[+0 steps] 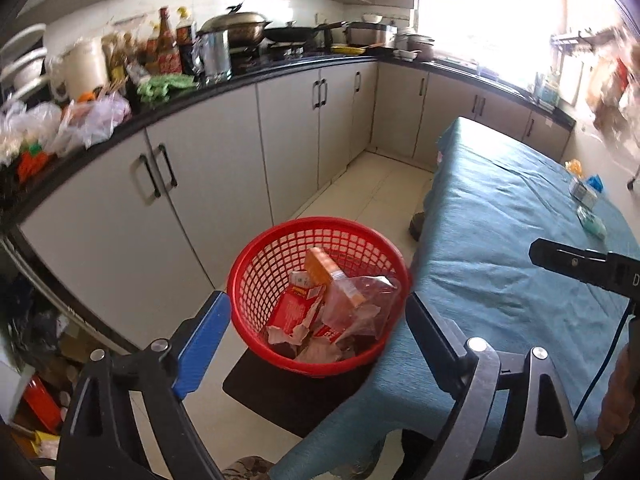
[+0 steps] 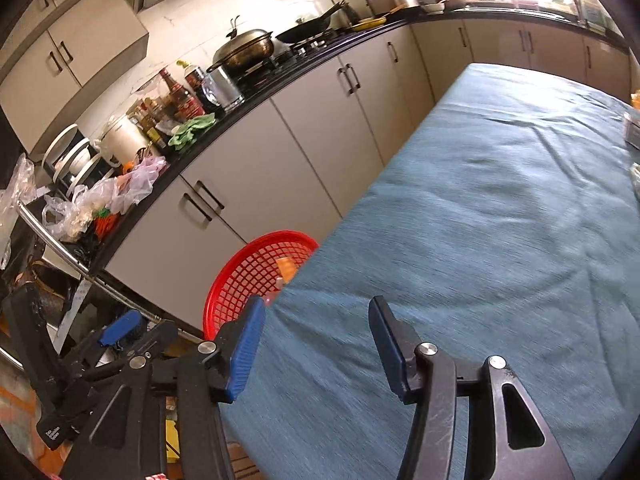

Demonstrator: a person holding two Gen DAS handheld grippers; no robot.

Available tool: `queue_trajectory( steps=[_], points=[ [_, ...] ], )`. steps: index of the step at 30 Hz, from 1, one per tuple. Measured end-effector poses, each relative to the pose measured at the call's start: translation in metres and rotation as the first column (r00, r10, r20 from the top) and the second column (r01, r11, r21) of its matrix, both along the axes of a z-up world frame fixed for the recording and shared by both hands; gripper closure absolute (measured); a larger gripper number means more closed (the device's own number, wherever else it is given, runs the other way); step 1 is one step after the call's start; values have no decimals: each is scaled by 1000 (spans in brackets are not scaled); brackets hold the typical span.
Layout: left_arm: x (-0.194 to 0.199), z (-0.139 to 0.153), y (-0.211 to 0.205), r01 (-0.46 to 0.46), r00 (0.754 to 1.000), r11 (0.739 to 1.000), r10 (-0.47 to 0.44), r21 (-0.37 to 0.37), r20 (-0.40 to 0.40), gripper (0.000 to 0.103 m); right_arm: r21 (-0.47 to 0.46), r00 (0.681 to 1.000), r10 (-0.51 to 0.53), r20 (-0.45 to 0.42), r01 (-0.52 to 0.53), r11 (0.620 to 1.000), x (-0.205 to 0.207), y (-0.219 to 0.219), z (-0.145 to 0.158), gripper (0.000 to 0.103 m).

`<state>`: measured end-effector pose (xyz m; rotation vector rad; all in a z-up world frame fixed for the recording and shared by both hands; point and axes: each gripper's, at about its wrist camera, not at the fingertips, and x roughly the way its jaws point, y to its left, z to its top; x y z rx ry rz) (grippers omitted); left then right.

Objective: Collect trash
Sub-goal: 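Move both grippers back over the table toward the white box and green pack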

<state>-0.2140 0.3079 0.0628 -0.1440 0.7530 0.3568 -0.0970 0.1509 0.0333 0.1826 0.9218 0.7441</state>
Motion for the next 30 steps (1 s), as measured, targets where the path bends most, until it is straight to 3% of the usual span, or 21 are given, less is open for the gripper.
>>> queue_trajectory(
  steps=[7,14,30],
  points=[
    [-3,12,-35,109,994,994,-110,15,23,6,15,999,-48,18,47,999,-10,-37,7,42],
    [-2,20,-68,181,983,983,-182,33,32,6,28,994,-106,30,106,994,-16,-78,11,40],
    [29,16,-123,261,964,965,-260,7,-51,6,27,953,-301,12,301,953,-15,-200,0,34]
  ],
)
